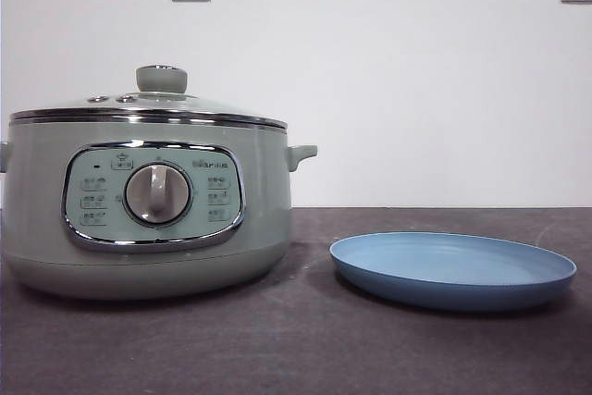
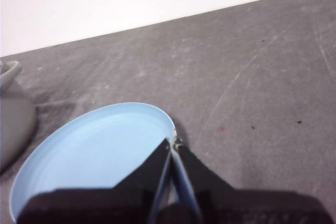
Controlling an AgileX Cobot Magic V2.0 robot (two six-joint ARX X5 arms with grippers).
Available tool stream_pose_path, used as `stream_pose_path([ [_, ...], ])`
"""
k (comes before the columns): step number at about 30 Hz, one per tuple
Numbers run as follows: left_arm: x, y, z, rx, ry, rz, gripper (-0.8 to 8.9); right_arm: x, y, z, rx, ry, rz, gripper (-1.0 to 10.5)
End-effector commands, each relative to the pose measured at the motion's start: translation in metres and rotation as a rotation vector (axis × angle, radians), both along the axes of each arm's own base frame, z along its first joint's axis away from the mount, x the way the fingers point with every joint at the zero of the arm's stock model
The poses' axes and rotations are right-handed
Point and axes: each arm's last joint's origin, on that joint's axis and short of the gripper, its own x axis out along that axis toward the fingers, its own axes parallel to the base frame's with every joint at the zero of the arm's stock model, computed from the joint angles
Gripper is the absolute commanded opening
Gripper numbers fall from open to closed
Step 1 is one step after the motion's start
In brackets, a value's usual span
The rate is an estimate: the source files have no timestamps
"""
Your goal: Take the potato out from the steamer,put the potato on the plate,close the lid
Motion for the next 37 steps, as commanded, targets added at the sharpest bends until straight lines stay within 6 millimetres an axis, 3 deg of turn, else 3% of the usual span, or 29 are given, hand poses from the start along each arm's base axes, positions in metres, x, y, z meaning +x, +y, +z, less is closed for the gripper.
stream_pose_path([
  [1,0.001,0.0,0.0,0.0,-0.033,0.004,-0.03,0.001,0.0,0.0,0.04,-0.022,-0.008,0.0],
  [7,0.002,0.0,0.017,-0.013,-0.199,0.003,-0.06,0.002,0.0,0.013,0.151,-0.138,-0.013,0.0],
  [13,-0.006,0.002,0.054,-0.04,-0.25,0.035,-0.06,-0.004,-0.002,0.056,0.229,-0.365,-0.048,-0.1],
  [19,-0.01,0.002,0.115,-0.04,-0.305,0.054,-0.06,-0.01,-0.002,0.122,0.212,-0.459,-0.032,-0.1],
  [26,0.007,-0.002,0.189,0.007,-0.327,-0.054,-0.06,-0.003,0.002,0.212,0.135,-0.542,0.082,-0.1],
  [32,0.031,-0.008,0.245,0.08,-0.272,-0.234,-0.06,0.022,0.011,0.274,-0.023,-0.532,0.357,-0.1],
  [37,0.054,-0.012,0.274,0.144,-0.141,-0.341,-0.06,0.056,0.021,0.303,-0.092,-0.408,0.619,-0.1],
])
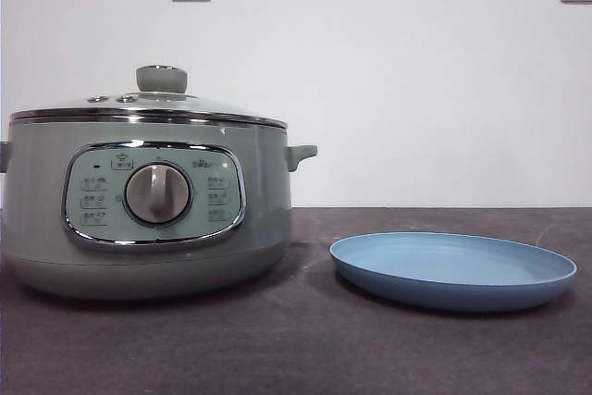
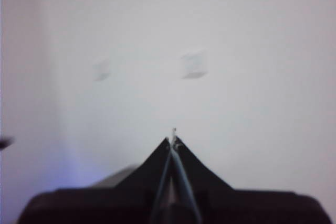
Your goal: Take the potato out from the steamer,put the potato on the plate,close the lid
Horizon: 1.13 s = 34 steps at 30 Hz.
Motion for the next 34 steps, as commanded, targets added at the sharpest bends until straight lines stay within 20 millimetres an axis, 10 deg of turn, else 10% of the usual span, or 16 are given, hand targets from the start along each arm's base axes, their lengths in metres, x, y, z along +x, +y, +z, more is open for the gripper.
stream_pose_path([
  [1,0.014,-0.002,0.013,0.087,0.061,-0.042,-0.06,0.021,0.007,0.01,-0.109,0.048,0.109,-0.1],
  [14,0.054,-0.009,-0.002,0.177,0.399,-0.134,0.06,0.088,0.049,-0.024,-0.434,0.478,0.239,0.2],
  [21,0.055,-0.016,-0.003,0.184,0.394,-0.163,4.11,0.093,0.057,-0.029,-0.452,0.512,0.195,5.7],
  [34,0.097,-0.051,-0.034,0.329,0.506,-0.069,4.09,0.091,0.063,-0.029,-0.451,0.522,0.203,5.7],
])
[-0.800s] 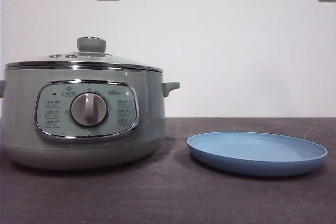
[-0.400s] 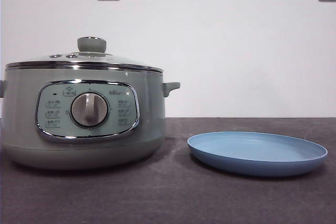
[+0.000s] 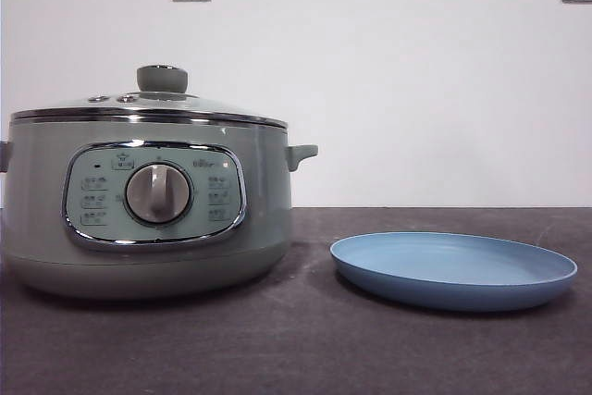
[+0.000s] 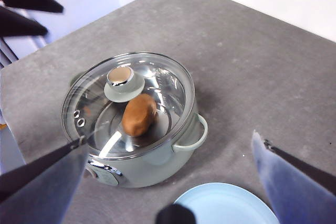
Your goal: Take the potato out from the steamer,put the potato on the plate,close the lid
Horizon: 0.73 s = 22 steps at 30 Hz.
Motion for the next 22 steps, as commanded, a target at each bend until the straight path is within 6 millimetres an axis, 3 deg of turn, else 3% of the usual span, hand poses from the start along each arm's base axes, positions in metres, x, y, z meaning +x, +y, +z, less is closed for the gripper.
stream_pose_path([
  [1,0.017,-0.01,-0.015,0.059,0.043,0.011,4.09,0.0,0.002,0.001,0.008,0.002,-0.001,5.7],
  [9,0.057,-0.037,-0.062,0.163,0.199,0.006,4.09,0.001,0.001,0.0,-0.011,0.004,-0.042,5.7],
  [13,0.066,-0.045,-0.078,0.19,0.248,-0.003,4.09,0.0,0.001,-0.001,-0.018,0.014,-0.048,5.7],
  [22,0.072,-0.048,-0.08,0.217,0.211,0.029,3.94,0.0,0.0,-0.001,-0.019,0.016,-0.048,5.7],
])
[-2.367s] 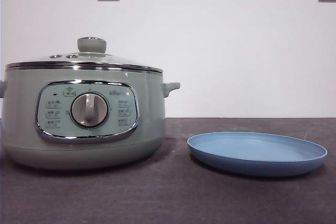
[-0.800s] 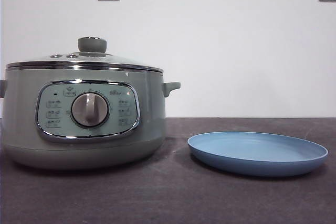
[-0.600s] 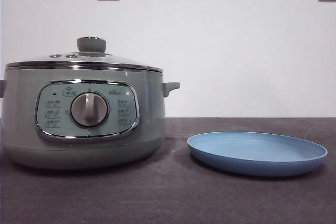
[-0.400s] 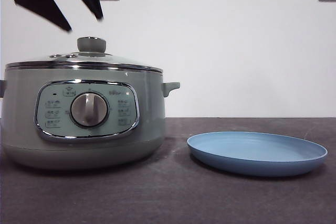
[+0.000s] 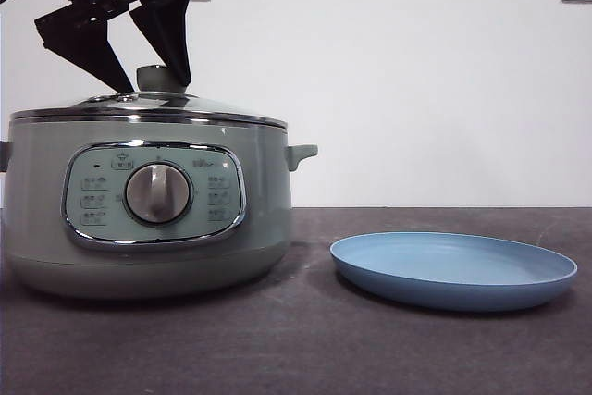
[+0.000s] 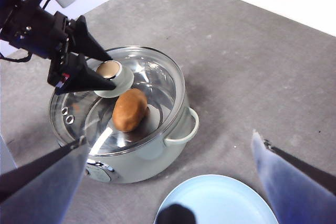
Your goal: Take the potato out from the steamer,put the potato on the plate,close the lid
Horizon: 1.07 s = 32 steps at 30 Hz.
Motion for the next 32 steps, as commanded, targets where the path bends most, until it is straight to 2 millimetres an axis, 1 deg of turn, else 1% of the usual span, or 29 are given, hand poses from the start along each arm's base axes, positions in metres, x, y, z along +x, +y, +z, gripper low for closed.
stream_pose_path([
  [1,0.002,-0.002,-0.002,0.007,-0.006,-0.008,3.41,0.0,0.0,0.001,0.006,0.002,-0.004,5.7],
  [4,0.001,-0.003,-0.002,0.003,-0.004,-0.014,1.07,0.0,0.0,0.001,0.006,0.001,-0.004,5.6],
  [6,0.0,-0.005,-0.002,0.006,-0.007,-0.025,-0.02,0.0,0.0,0.001,0.006,0.001,-0.005,5.6],
  [15,0.001,-0.006,-0.001,0.012,-0.023,-0.041,-0.09,0.0,0.0,0.001,0.006,0.001,-0.005,5.6],
  [19,0.001,-0.006,0.008,0.003,-0.056,-0.041,-0.09,0.0,0.0,0.001,0.008,0.002,-0.002,5.6],
  [21,0.001,-0.006,0.019,-0.007,-0.085,-0.039,-0.09,0.0,0.0,0.001,0.01,0.0,0.0,5.6],
  [24,0.002,-0.005,0.046,-0.014,-0.155,-0.031,-0.09,0.001,0.001,0.002,0.029,-0.001,-0.004,5.6],
  [28,-0.003,-0.001,0.092,0.03,-0.291,0.005,-0.09,0.002,0.006,0.007,0.087,-0.009,-0.018,5.6],
  [32,-0.014,0.008,0.139,0.104,-0.431,0.091,-0.09,0.003,0.013,0.014,0.176,-0.007,-0.035,5.6],
])
